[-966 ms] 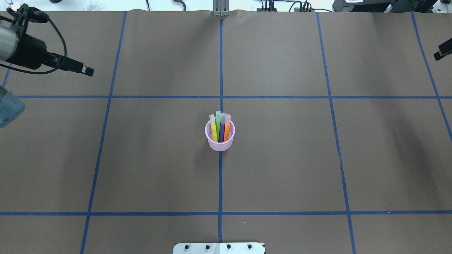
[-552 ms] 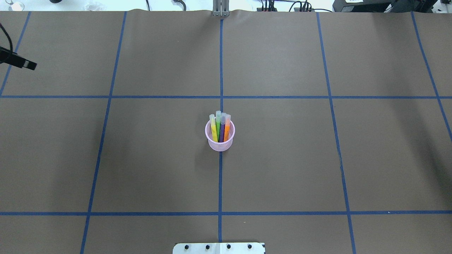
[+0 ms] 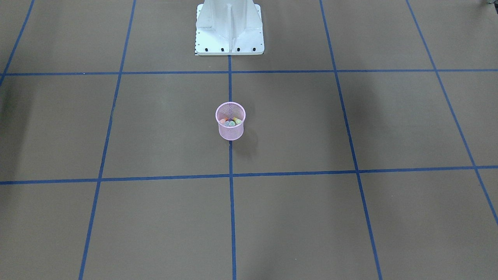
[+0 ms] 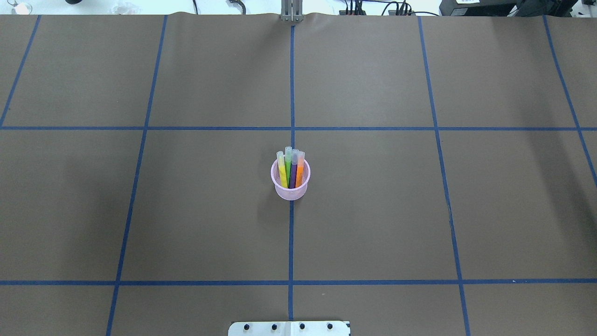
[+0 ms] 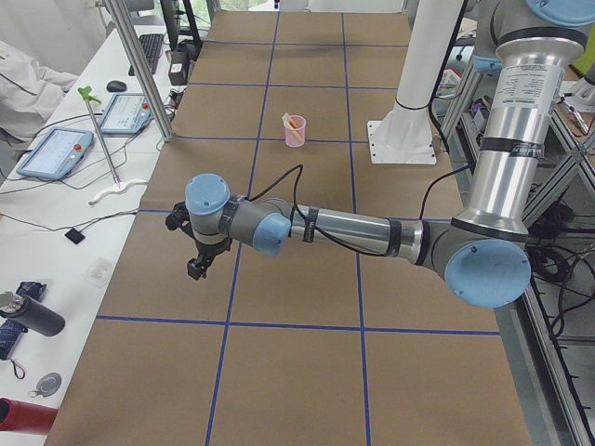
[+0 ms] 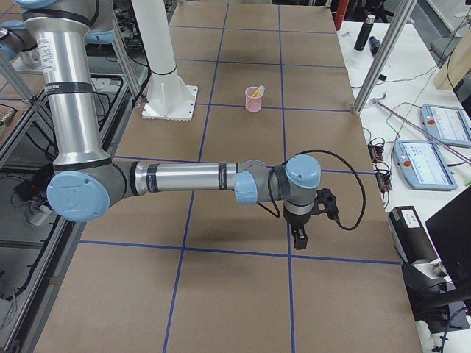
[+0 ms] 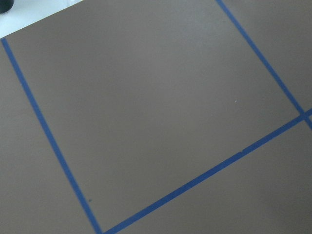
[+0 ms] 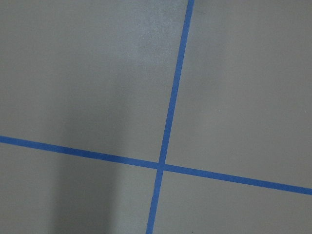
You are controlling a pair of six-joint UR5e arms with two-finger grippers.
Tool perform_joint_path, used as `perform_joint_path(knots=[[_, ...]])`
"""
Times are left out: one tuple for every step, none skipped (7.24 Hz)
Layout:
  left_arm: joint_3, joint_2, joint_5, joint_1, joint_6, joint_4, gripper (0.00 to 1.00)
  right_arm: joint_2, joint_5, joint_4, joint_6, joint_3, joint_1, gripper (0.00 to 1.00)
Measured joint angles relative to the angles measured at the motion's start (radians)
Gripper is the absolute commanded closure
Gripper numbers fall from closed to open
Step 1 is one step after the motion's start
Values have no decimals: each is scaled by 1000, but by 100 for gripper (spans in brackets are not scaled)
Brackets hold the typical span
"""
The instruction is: Collect pens into pen holder
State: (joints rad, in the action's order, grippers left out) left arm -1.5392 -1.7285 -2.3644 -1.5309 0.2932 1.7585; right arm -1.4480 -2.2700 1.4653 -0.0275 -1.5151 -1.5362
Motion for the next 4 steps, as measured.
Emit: perform_joint_path(knots=[[1,19,27,-47,65,-59,0,0,0,0,-1,2,0,0],[13,37,40,-75,84,-134,0,0,0,0,-1,3,-1,0],[26,44,43,-88,74,-215,0,-2,0,1,-1,5,-1,0],[17,61,43,-95,42,-263,0,-4,0,1,-1,15,-1,0]])
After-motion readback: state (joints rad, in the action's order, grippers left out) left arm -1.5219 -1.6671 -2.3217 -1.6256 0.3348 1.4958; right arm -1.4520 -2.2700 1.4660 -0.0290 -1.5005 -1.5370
